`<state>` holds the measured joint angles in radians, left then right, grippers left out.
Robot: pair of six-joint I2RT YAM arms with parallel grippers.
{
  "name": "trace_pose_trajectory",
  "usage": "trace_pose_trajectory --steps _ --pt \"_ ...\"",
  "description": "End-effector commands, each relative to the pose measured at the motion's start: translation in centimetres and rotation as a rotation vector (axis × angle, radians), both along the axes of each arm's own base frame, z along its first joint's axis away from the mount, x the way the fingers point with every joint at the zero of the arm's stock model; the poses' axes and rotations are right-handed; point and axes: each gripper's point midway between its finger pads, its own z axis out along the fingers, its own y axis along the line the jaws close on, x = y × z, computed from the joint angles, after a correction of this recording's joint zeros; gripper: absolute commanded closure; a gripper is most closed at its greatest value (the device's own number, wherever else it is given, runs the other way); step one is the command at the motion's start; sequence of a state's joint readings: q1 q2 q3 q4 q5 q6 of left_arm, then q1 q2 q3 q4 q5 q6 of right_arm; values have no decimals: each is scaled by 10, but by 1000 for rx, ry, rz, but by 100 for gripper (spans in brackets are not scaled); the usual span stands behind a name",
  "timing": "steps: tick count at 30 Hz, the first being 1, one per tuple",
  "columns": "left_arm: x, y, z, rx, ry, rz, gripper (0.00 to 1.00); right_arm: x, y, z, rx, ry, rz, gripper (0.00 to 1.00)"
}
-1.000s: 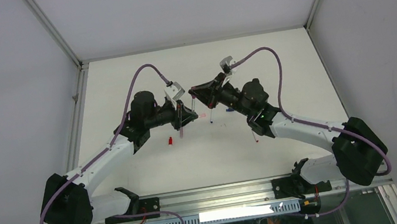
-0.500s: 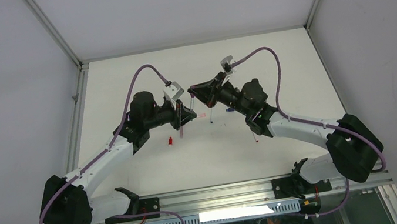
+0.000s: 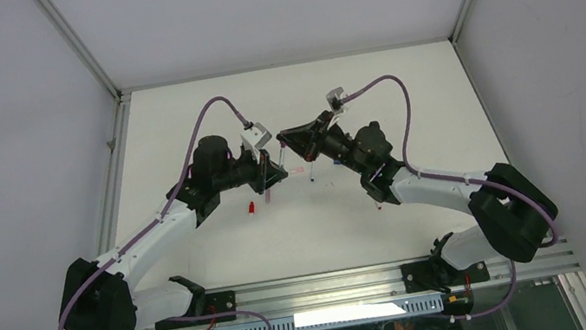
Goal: Insert the pens into the pen caps
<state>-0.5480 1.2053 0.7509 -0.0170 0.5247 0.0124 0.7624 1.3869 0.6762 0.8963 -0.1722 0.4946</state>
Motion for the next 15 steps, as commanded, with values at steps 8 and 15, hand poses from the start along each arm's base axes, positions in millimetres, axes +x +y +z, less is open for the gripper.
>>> trace_pose_trajectory --steps 8,15 --pt "38 10 43 -24 -192 120 100 21 -45 51 29 -73 -240 40" --pt "69 35 -10 138 -70 307 100 16 -144 101 142 -177 -605 12"
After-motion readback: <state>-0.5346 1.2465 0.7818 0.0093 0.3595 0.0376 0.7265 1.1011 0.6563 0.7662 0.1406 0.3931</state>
